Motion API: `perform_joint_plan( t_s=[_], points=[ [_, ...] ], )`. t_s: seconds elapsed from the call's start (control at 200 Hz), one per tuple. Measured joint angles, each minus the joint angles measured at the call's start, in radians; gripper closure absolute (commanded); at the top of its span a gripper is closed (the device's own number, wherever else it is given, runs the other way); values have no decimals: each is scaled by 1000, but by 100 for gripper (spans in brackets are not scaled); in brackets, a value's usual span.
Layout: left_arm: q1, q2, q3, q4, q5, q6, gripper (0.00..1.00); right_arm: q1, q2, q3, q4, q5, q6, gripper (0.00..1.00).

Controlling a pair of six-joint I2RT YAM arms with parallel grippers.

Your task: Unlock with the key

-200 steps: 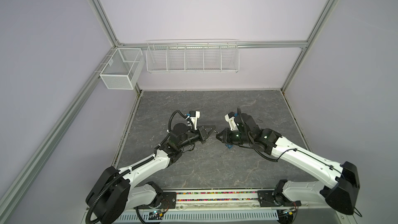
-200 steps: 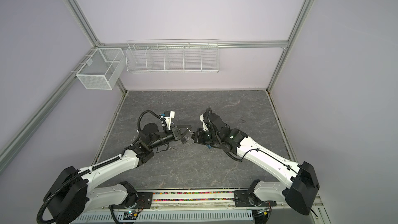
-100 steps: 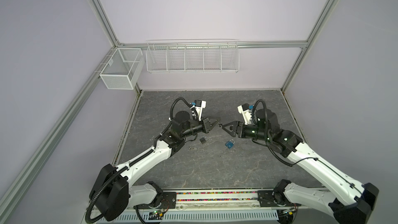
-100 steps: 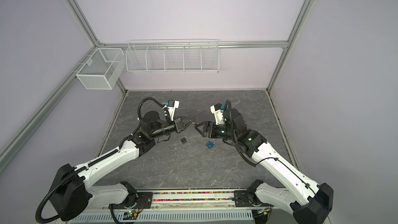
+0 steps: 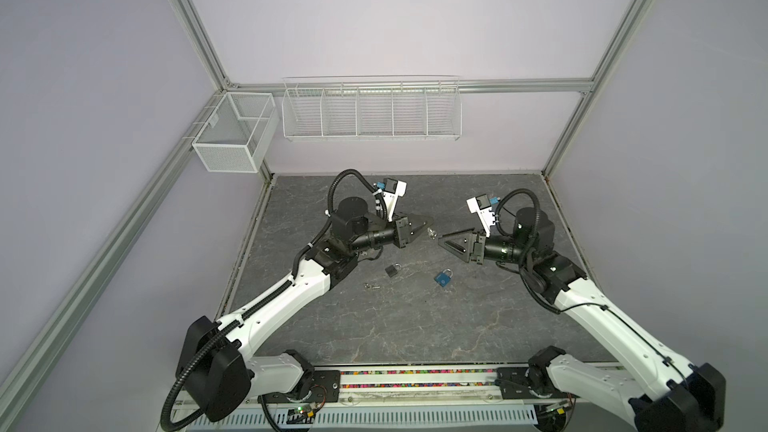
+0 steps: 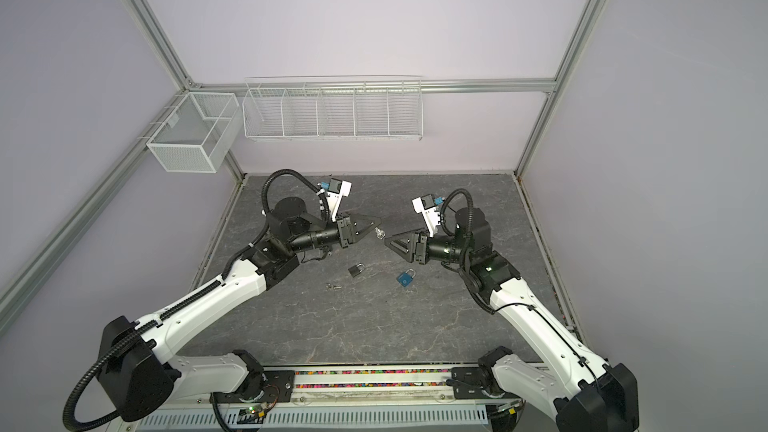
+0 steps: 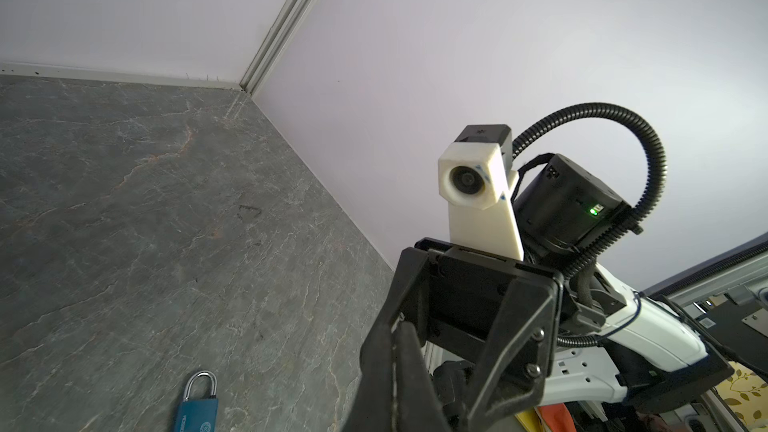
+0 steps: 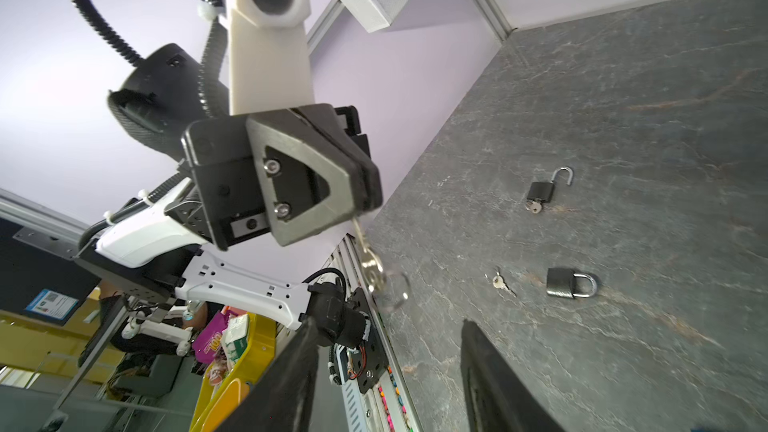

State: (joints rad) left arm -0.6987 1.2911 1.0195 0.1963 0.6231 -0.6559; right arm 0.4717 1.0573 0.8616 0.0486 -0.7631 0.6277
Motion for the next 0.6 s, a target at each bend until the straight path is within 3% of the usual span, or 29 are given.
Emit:
perform_joint_plan(
  t_s=[0.6],
  points=[
    [0,11,4,14,14,-13,100,1,82,0,172,-72,37,67]
  ],
)
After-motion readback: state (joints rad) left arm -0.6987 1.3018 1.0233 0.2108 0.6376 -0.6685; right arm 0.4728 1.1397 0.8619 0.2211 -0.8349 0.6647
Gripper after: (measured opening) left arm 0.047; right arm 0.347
